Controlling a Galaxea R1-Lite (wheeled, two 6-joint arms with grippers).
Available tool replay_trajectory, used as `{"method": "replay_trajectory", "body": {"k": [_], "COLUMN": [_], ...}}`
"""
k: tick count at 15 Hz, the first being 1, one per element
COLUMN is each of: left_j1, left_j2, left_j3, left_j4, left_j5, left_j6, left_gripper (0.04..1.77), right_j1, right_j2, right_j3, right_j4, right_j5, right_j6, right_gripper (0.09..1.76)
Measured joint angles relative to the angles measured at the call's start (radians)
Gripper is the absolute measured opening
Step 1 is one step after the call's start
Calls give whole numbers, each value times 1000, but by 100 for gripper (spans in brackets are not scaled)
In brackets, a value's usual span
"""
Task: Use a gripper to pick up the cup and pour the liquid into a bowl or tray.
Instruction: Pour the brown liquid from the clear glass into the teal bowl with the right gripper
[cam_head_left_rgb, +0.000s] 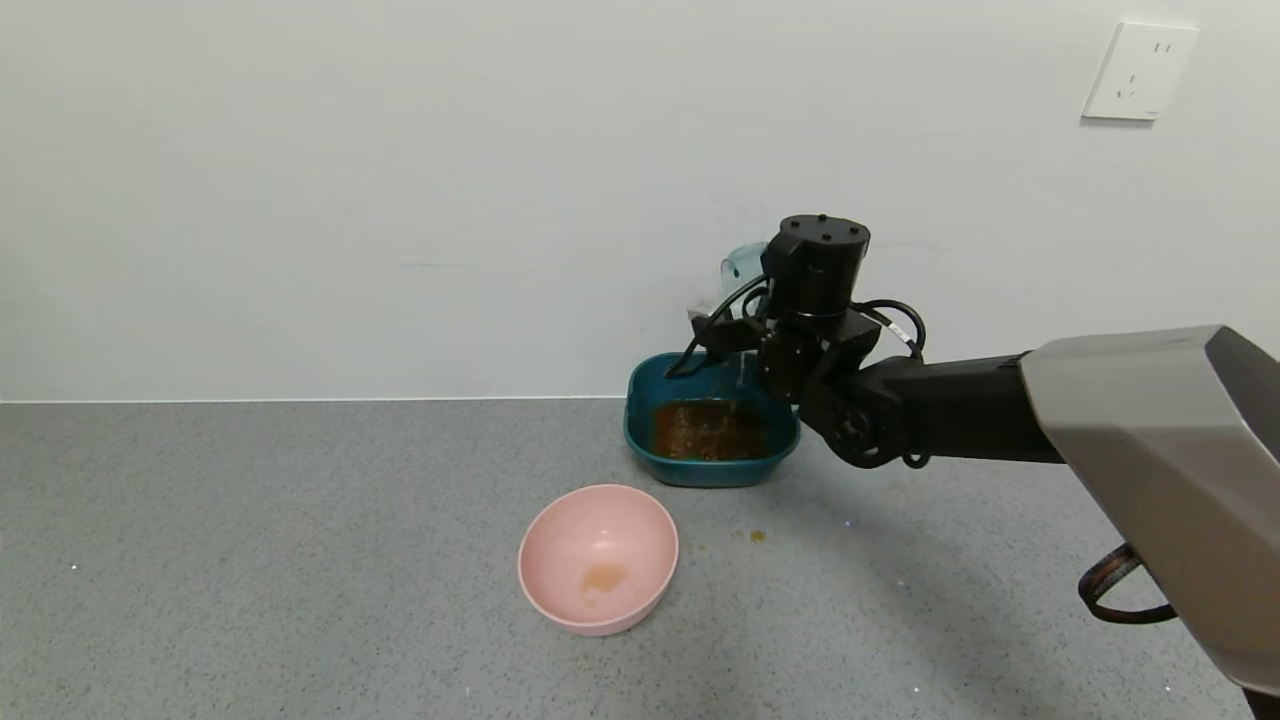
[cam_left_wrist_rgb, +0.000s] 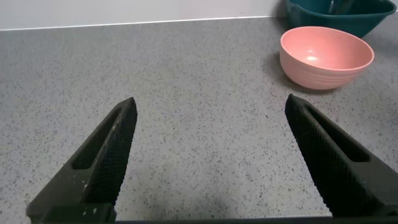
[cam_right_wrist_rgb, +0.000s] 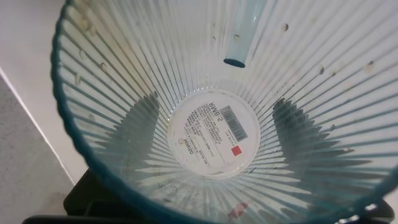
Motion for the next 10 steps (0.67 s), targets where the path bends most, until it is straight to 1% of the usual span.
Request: {"method": "replay_trajectory", "body": {"k": [2, 10], "left_j1": [0, 0], "left_j2": [0, 0], "left_j3": [0, 0], "left_j4": [0, 0], "left_j5": [0, 0], "left_j6": [0, 0], "left_gripper": [172, 172], "right_j1": [9, 10], "right_j2": [0, -3], "right_j3": [2, 3], "right_j4": [-14, -34], "right_j5": [1, 7], "right_j6": [-21, -23], "right_gripper": [130, 130]}}
